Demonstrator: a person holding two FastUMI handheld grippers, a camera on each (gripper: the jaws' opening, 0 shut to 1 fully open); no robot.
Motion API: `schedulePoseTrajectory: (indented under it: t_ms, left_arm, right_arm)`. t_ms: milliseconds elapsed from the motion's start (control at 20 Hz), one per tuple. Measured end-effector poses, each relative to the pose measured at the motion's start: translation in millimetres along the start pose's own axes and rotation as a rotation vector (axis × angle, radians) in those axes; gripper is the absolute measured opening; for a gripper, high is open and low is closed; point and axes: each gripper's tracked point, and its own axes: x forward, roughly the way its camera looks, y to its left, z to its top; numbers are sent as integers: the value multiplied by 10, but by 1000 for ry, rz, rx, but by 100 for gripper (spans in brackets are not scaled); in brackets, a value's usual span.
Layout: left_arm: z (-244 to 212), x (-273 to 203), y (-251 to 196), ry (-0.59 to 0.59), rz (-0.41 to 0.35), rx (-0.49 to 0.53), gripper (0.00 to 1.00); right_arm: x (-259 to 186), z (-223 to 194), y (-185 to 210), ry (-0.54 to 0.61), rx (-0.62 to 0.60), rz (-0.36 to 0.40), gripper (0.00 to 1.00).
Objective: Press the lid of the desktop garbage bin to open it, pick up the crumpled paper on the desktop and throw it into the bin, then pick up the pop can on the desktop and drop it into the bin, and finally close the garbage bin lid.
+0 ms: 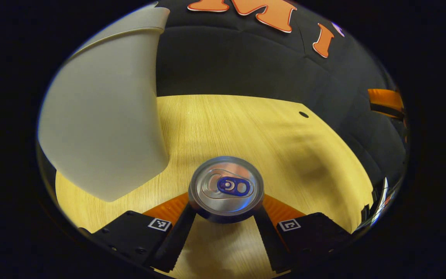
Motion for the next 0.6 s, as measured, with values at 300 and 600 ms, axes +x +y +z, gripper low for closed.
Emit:
schedulePoseTrajectory:
  t_ms: [300,600]
  left_arm:
    - [515,-838,108,-122,13,4,85]
    - [1072,-1966,408,-267,78,-6,84]
  right_arm:
    - [-59,24,223,-18,10,44,95]
    - [-163,88,466,-45,23,91,95]
